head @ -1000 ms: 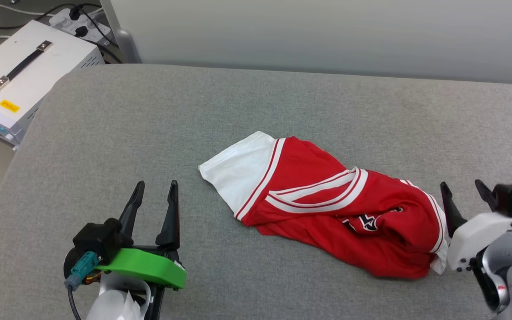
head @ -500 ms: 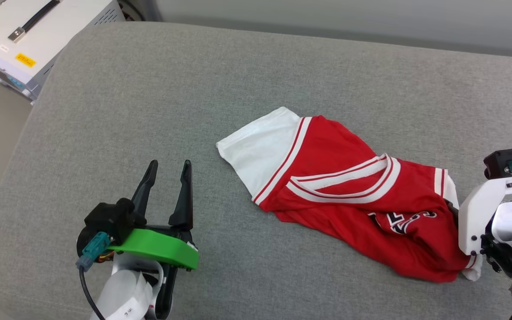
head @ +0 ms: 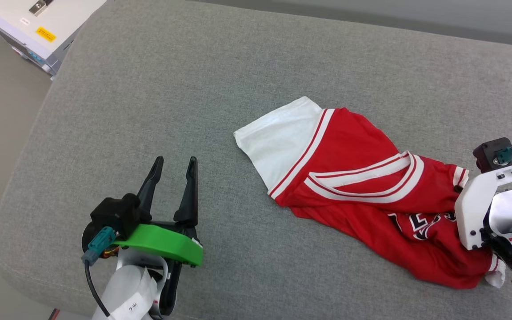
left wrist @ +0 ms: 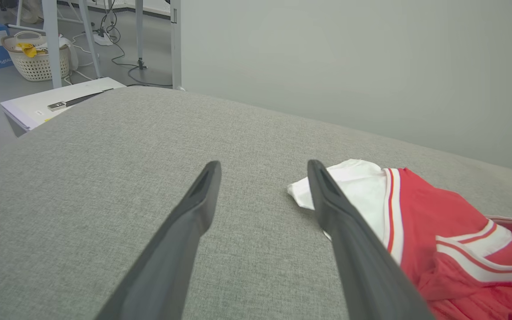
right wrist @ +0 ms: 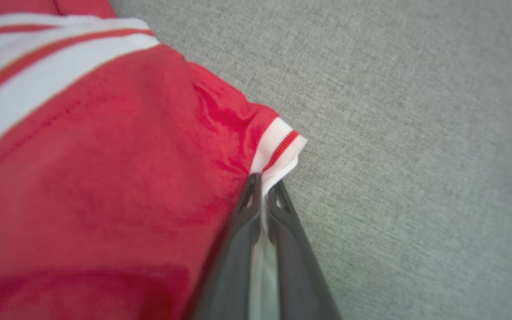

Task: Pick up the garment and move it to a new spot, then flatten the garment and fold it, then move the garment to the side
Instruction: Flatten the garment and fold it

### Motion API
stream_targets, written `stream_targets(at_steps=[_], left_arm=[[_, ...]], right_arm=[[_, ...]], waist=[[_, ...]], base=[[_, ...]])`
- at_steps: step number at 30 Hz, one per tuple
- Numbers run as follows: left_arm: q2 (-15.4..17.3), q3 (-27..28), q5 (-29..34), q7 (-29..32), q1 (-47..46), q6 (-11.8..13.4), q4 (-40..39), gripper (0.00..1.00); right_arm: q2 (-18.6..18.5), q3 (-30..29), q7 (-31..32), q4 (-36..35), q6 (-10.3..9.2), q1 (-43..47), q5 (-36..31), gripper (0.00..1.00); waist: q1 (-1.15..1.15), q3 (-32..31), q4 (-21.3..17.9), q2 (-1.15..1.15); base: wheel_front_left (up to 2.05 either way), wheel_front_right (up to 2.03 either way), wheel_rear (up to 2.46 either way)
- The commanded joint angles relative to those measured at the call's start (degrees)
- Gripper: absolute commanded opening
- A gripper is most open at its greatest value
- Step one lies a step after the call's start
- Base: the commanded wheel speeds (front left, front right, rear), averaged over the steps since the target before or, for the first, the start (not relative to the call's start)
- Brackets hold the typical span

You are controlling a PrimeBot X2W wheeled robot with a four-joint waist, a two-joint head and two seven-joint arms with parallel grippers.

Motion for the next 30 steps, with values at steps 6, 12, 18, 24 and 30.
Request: stream_targets(at_steps=[6,12,18,24,30], left_arm=[[0.0,0.8,1.2,-0.3,0.5,-0.3,-0.1,1.0],[-0.1,0.3,1.0,-0.3,0.8,-0.3,-0.2,1.0],[-0.2,-0.6,0.7,-0.3,0.0,-0.3,-0.4,1.0],[0.0,-0.9,0.5,-0.3,-0.9,-0.3,-0.2,1.0],[0.7,-0.5,0.7,-0.3,-0.7,-0.3,0.5,1.0]], right_arm=[[-4.6,-1.3,-2.2,-2.5,-0.05,1.6,-4.7,0.0],[-11.4,-3.5,-1.8,-3.9,-0.05,1.7,-7.6,0.0],[-15.1,-6.1,-2.3,-0.2,-0.05,-0.8,-11.6,0.0],[-12.5,-9.8,-5.5,7.3,-0.05,-3.9,-15.8,1.0],[-6.0,-13.5,-13.5,11.9,-0.05,-6.0,-20.9,1.0]], waist=[[0.0,-4.2,-3.3,0.65],[0.0,-4.3,-4.2,0.65],[0.0,-1.8,-3.7,0.65],[0.0,0.0,-2.6,0.65],[0.0,-1.9,-4.2,0.65]], base=[[0.0,0.0,0.0],[0.0,0.0,0.0],[0.0,0.0,0.0],[0.0,0.0,0.0],[0.0,0.0,0.0]])
